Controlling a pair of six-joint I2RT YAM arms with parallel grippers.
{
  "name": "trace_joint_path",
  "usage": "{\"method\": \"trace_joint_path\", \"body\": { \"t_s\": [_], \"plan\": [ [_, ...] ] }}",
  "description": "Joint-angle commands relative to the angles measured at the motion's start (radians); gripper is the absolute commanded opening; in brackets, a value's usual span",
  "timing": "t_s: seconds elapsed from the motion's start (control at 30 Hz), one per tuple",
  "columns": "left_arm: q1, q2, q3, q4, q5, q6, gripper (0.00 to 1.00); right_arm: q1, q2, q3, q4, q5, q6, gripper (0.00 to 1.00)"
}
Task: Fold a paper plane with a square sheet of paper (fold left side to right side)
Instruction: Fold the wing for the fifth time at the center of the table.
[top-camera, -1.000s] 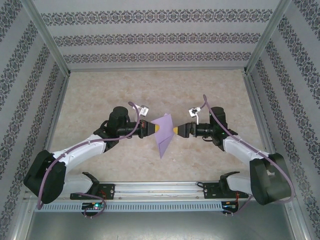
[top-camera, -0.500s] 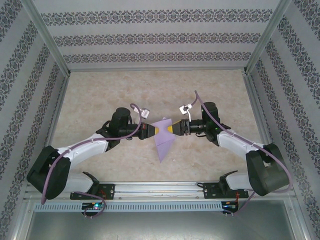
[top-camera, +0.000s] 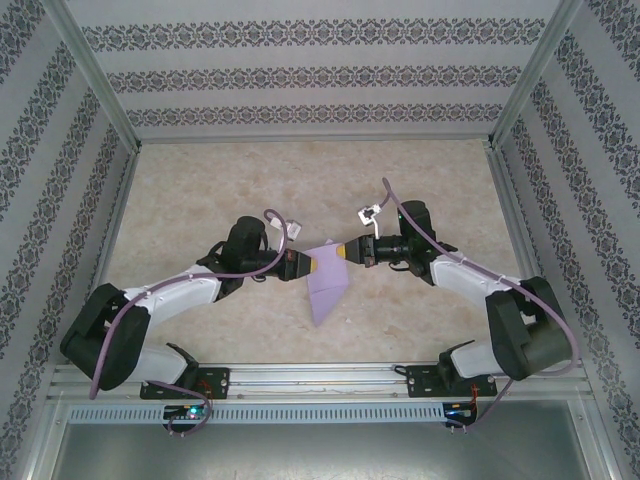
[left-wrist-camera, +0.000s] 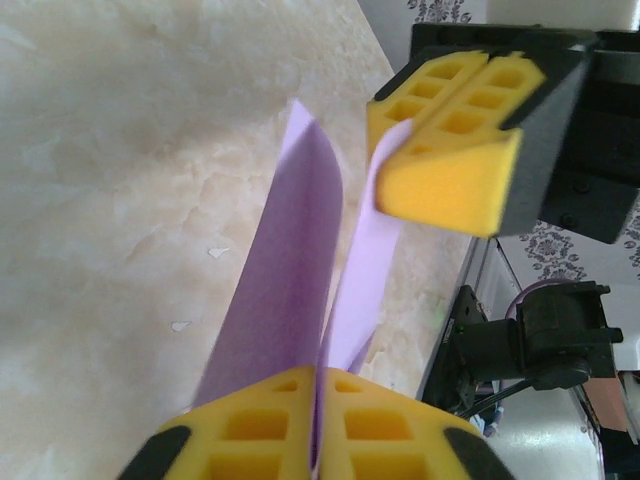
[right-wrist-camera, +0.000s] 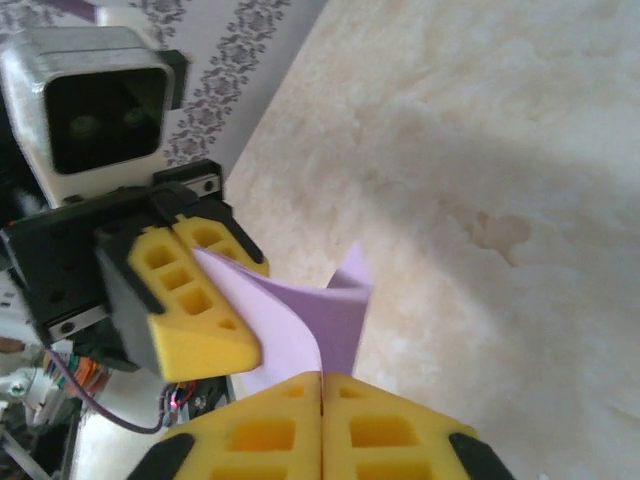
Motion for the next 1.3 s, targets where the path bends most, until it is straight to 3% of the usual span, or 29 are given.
{"method": "trace_joint_path", "body": {
  "t_s": [0.0,0.07,0.13,0.23,0.37,0.6,0.97,1.27],
  "plan": [
    [0.023,0.006,-0.003,-0.052,-0.053,0.026,0.18,0.008,0.051,0.028,-0.057,0.077,-0.014,0.0],
    [0.033,-0.005,-0.006,-0.094,-0.117,0.032,0.36,0.009,0.094,0.027,-0.068,0.11,-0.001,0.0],
    [0.043,-0.024,0.003,-0.184,-0.208,0.053,0.43,0.009,0.136,0.026,-0.07,0.147,0.021,0.0],
    [0.046,-0.063,0.027,-0.32,-0.334,0.099,0.44,0.008,0.185,0.035,-0.07,0.18,0.059,0.0],
    [0.034,-0.134,0.039,-0.409,-0.376,0.139,0.42,0.008,0.216,0.048,-0.07,0.191,0.119,0.0],
    [-0.178,-0.183,0.122,-0.595,-0.547,0.23,0.4,0.001,0.205,0.072,-0.139,0.223,0.23,0.0],
    [-0.552,0.133,0.362,-0.743,-0.867,0.239,0.4,-0.015,0.205,0.091,-0.187,0.211,0.305,0.0],
    [-0.668,0.391,0.543,-0.857,-1.066,0.21,0.43,-0.027,0.214,0.098,-0.19,0.208,0.306,0.0]
  ]
}}
